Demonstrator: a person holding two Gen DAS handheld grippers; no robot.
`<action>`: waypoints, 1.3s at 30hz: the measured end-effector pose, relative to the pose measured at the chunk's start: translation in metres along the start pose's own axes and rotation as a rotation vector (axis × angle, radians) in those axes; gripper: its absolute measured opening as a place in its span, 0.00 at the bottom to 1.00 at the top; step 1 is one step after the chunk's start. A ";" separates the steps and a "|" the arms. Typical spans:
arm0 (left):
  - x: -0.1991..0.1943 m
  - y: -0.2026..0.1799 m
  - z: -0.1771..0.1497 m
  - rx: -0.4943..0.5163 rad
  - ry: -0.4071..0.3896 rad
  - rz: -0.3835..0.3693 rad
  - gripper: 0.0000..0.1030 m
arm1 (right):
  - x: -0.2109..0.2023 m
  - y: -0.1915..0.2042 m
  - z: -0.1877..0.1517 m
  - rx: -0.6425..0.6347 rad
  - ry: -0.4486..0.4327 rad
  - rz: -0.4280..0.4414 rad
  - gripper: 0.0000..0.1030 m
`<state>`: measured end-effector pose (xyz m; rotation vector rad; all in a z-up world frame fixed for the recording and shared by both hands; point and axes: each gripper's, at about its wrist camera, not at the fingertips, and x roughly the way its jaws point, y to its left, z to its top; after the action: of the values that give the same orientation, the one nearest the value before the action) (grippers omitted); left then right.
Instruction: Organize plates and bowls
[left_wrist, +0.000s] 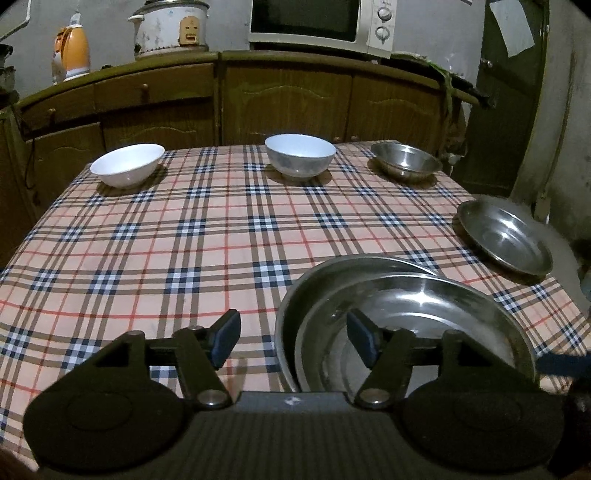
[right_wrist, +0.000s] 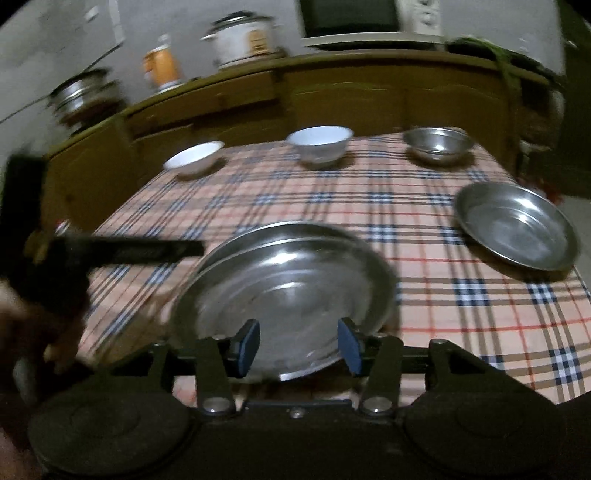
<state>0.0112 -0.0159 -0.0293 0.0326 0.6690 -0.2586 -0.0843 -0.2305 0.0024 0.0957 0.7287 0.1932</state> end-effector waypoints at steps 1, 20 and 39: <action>-0.001 0.001 0.000 -0.004 -0.002 0.001 0.65 | -0.003 0.003 -0.002 -0.020 0.007 0.010 0.59; -0.009 0.006 -0.004 -0.016 -0.019 0.001 0.66 | 0.019 0.010 -0.018 -0.092 0.077 -0.056 0.64; -0.008 0.000 -0.005 0.010 -0.009 0.002 0.67 | 0.038 0.007 -0.020 -0.075 0.112 -0.071 0.67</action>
<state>0.0020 -0.0132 -0.0279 0.0415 0.6585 -0.2594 -0.0710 -0.2155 -0.0357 -0.0126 0.8338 0.1585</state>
